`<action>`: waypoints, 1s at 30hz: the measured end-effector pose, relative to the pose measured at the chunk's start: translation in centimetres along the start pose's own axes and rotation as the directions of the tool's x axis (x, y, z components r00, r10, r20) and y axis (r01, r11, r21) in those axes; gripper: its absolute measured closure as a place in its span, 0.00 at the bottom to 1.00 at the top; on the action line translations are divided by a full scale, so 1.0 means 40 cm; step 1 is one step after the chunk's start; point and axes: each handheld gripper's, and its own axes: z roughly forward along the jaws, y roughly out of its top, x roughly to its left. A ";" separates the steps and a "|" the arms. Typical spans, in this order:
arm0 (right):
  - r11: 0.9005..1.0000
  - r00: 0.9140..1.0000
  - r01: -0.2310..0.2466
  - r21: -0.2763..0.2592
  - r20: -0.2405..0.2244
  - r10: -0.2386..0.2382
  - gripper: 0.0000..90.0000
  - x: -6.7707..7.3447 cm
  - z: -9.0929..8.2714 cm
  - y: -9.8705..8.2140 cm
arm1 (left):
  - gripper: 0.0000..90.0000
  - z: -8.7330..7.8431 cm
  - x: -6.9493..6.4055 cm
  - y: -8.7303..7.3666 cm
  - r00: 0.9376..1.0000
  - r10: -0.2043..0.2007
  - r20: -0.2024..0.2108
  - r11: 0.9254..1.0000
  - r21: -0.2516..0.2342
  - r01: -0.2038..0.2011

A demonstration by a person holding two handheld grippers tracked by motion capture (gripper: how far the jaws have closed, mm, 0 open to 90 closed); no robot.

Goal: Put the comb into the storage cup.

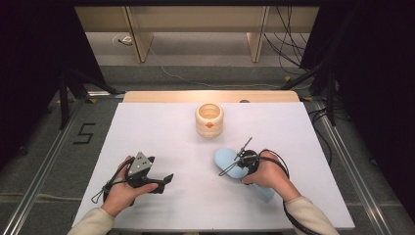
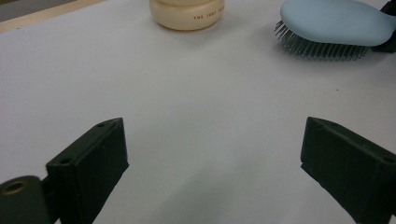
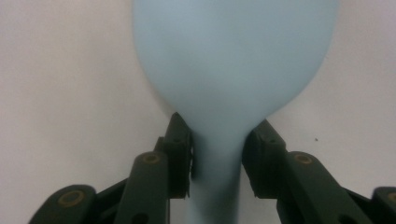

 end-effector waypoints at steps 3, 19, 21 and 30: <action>1.000 1.000 -0.008 -0.004 -0.002 0.008 0.76 0.000 0.000 -0.002 | 0.08 0.000 0.000 0.000 1.000 0.000 0.000 1.000 -0.001 0.000; 0.998 0.999 -0.044 -0.048 -0.021 0.043 0.78 -0.007 -0.002 -0.017 | 0.09 0.001 0.000 -0.001 1.000 -0.003 0.001 1.000 0.002 0.003; 0.997 0.999 -0.048 -0.056 -0.022 0.046 0.78 -0.009 -0.002 -0.020 | 0.09 0.001 0.000 -0.002 1.000 -0.002 0.003 1.000 0.003 0.002; 0.995 0.997 -0.064 -0.070 -0.035 0.062 0.78 -0.013 -0.005 -0.027 | 0.09 0.001 0.000 -0.002 1.000 -0.004 0.003 1.000 0.001 0.004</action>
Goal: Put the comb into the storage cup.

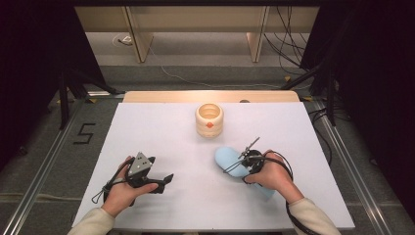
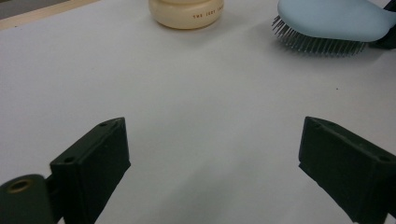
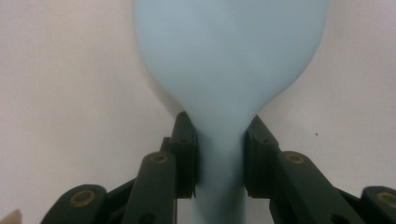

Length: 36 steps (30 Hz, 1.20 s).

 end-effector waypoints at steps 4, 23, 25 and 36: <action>1.000 1.000 -0.010 -0.014 0.008 0.010 0.78 -0.007 -0.008 -0.004 | 0.09 0.001 0.000 0.000 1.000 0.000 0.000 1.000 0.001 0.000; 0.978 0.997 -0.075 -0.194 0.017 0.080 0.78 -0.016 -0.061 -0.007 | 0.10 0.001 0.000 -0.001 1.000 0.000 0.001 1.000 0.000 0.000; 0.973 0.996 -0.079 -0.217 0.014 0.084 0.78 -0.017 -0.063 -0.007 | 0.10 0.001 0.000 -0.001 1.000 -0.001 0.001 1.000 0.000 0.001; 0.936 0.995 -0.084 -0.341 0.025 0.098 0.78 -0.014 -0.080 -0.014 | 0.10 0.002 -0.001 0.000 1.000 -0.001 -0.001 1.000 0.001 0.001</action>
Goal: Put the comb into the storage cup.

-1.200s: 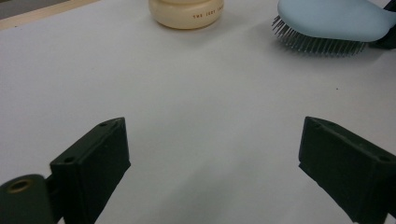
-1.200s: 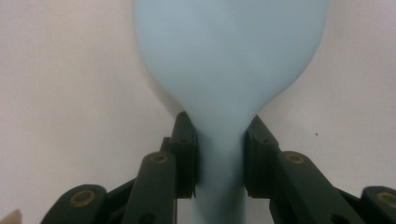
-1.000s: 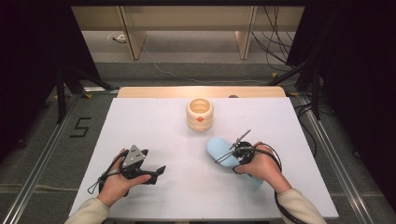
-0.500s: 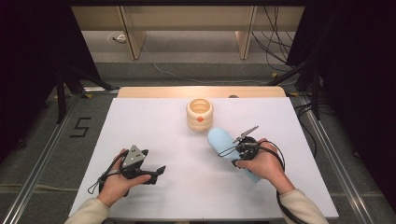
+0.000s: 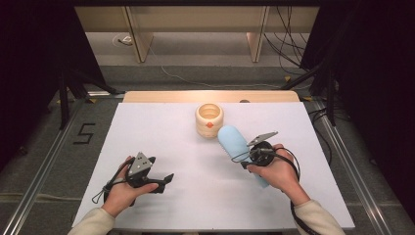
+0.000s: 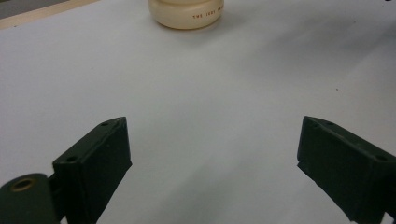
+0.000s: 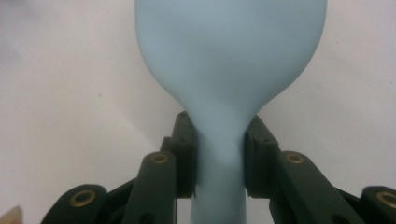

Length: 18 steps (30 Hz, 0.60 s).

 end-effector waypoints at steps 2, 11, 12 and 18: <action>1.000 1.000 0.000 -0.019 0.002 0.000 0.78 0.000 -0.003 0.000 | 0.10 0.000 -0.001 0.000 1.000 0.001 0.002 1.000 -0.002 -0.001; 0.993 1.000 -0.026 -0.112 0.001 0.026 0.78 -0.002 -0.014 -0.010 | 0.10 0.000 0.000 0.000 1.000 -0.002 -0.001 1.000 -0.002 0.002; 0.992 1.000 -0.031 -0.120 0.001 0.031 0.78 -0.004 -0.015 -0.012 | 0.10 0.001 0.000 0.000 1.000 -0.003 -0.002 1.000 -0.001 0.003; 0.985 0.999 -0.049 -0.162 0.007 0.051 0.78 -0.007 -0.020 -0.016 | 0.11 0.000 0.000 0.001 1.000 -0.006 -0.007 1.000 -0.006 0.006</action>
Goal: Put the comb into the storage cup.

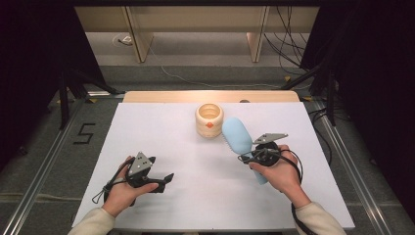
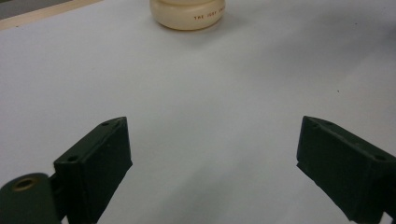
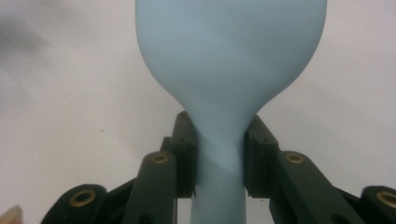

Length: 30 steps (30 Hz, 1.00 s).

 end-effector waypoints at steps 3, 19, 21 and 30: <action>1.000 1.000 -0.003 -0.018 -0.001 0.003 0.78 0.002 -0.001 0.001 | 0.11 -0.001 0.001 0.000 1.000 -0.003 -0.001 1.000 -0.003 0.003; 0.997 1.000 -0.020 -0.074 -0.002 0.020 0.78 0.004 -0.003 0.003 | 0.10 -0.003 0.004 0.004 1.000 -0.015 -0.015 1.000 -0.019 0.014; 0.996 1.000 -0.020 -0.082 -0.003 0.020 0.78 0.003 -0.003 0.002 | 0.11 -0.003 0.003 0.004 1.000 -0.016 -0.013 1.000 -0.022 0.015; 0.995 1.000 -0.020 -0.101 -0.006 0.020 0.79 0.008 -0.006 0.004 | 0.10 -0.003 0.004 0.005 1.000 -0.023 -0.009 0.999 -0.025 0.023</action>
